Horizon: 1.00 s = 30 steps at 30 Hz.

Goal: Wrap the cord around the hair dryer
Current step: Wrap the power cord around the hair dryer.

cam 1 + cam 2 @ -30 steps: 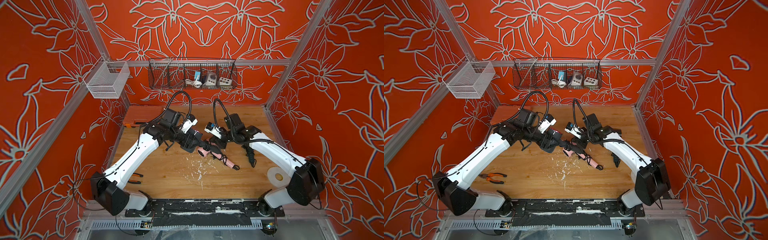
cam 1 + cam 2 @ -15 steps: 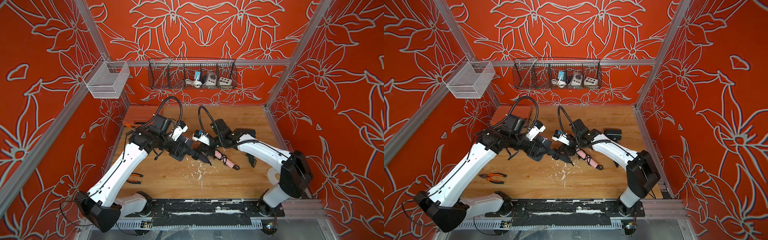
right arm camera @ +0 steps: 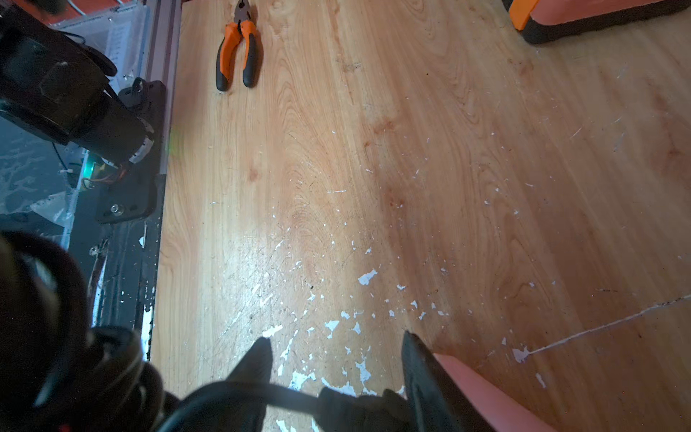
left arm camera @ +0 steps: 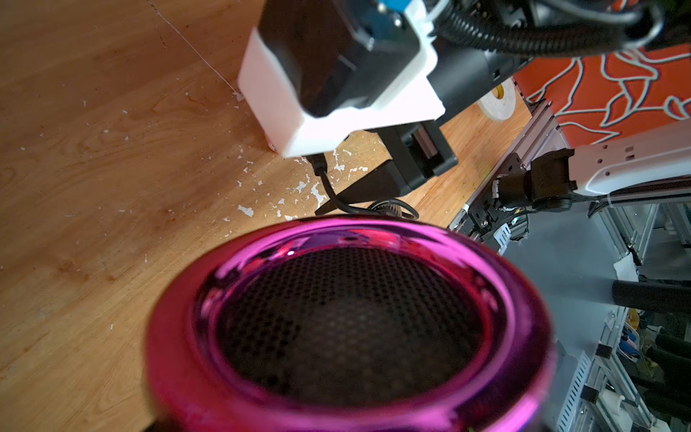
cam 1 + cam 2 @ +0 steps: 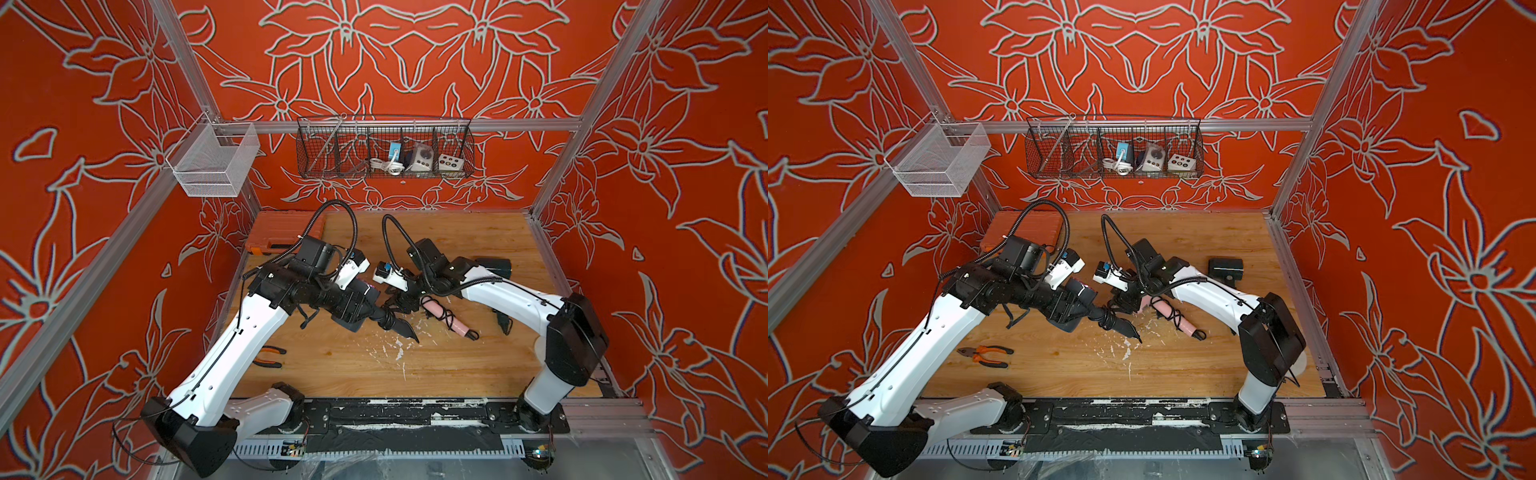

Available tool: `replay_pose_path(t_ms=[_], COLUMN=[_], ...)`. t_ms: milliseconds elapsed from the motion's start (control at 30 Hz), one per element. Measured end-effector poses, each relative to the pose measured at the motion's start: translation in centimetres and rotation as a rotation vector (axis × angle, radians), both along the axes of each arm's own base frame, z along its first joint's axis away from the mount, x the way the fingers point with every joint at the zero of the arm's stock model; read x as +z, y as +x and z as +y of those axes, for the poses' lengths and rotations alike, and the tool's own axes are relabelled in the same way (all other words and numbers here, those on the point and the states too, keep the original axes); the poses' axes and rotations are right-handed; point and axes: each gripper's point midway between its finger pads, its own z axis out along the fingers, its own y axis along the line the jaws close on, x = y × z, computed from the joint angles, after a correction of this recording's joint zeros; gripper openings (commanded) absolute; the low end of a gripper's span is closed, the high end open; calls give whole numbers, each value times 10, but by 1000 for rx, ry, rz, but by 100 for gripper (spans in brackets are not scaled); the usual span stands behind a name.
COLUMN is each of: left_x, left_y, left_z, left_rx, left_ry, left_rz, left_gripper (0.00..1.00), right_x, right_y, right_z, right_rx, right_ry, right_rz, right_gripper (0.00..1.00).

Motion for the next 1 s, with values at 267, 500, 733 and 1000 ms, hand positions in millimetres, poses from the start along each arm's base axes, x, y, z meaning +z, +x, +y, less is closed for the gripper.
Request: replay_pose_path(t_ms=[267,500,733,1000], left_x=[-6,-11,-23,-35], left_y=[-2,1,1,4], left_z=[-4,-10,-14,-14], left_rx=[-11,-16,-24,-21], left_ry=[-18,-53,-110,-145], left_rz=[28,36,77,91], left_gripper=[0,0,0,0], right_x=[-7,-10,-17,-21], right_y=[2,8,1,-9], right_z=[-2,-6,-9,-12], right_rx=[-30,-60,-50,11], right_ry=[-53,-85,-84,-84], right_rz=[-36,-61,-64,-67], right_gripper=[77,81,80,79])
